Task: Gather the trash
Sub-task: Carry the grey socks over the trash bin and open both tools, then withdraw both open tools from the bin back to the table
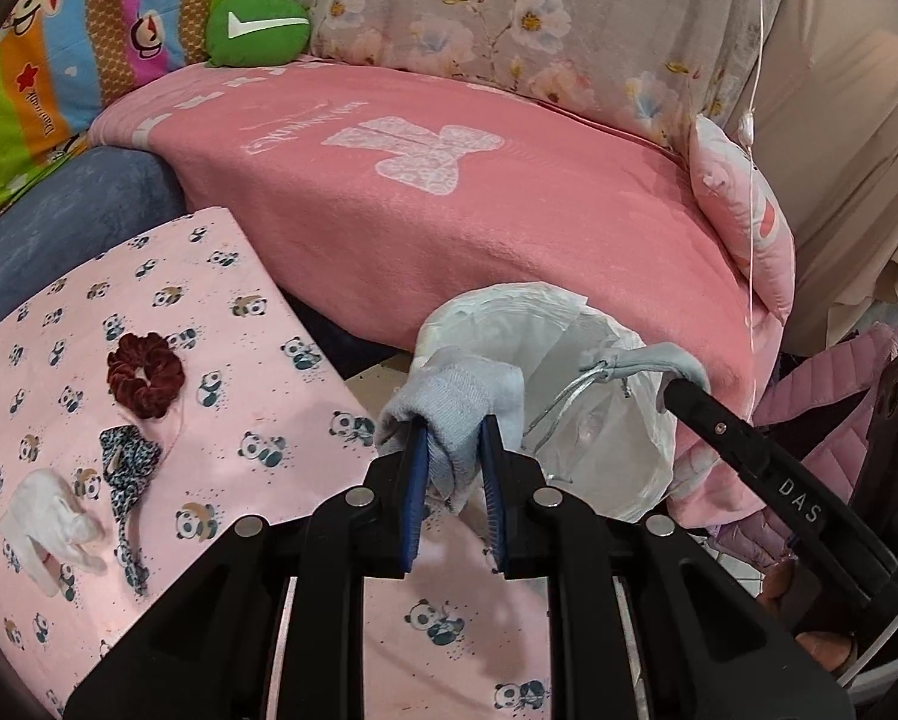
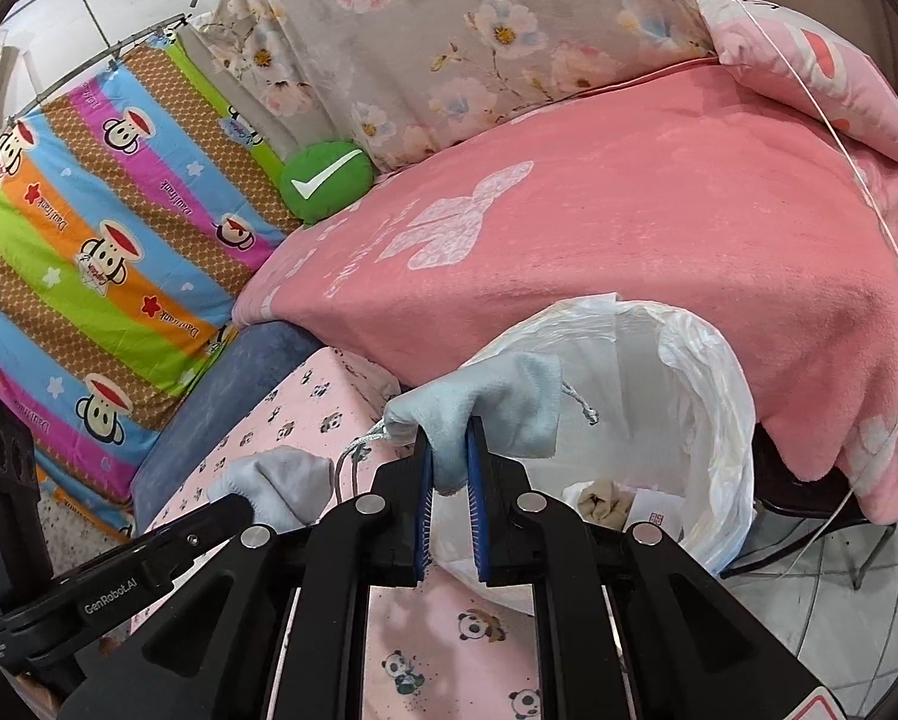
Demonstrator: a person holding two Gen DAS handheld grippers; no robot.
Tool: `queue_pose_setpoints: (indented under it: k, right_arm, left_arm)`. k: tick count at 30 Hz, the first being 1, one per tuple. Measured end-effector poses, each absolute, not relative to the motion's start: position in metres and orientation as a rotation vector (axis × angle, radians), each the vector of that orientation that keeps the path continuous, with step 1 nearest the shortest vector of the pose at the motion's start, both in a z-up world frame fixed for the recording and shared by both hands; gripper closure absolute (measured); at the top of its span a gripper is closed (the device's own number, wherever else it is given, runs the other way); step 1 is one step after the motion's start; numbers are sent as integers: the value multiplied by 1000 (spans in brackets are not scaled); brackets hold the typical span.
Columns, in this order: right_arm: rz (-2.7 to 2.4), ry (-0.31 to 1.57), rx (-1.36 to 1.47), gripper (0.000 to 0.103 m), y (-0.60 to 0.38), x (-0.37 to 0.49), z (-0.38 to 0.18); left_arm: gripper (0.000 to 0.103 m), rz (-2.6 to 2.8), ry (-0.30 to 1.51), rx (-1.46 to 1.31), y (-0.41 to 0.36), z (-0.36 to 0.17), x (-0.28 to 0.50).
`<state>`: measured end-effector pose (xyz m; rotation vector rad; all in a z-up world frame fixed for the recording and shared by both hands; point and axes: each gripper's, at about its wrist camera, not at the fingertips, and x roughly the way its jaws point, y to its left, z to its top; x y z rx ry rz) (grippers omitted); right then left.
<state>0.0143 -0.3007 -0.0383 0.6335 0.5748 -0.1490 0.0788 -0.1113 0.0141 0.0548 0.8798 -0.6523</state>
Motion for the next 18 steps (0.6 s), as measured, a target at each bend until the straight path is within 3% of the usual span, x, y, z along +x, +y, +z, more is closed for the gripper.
queue_pose_setpoints:
  k: [11,15,18]
  right_arm:
    - [-189,596,651,91,-332,18,-53]
    - [-189,600,646,85,-334,22,-57]
    - [-187,602,644,81,-332,24,-60]
  left_arm:
    - [82,-729,874,104,-165,10,85]
    - [46,-683,867,92,-165,9,88]
    - [44,-664,861,92,-159,8,88]
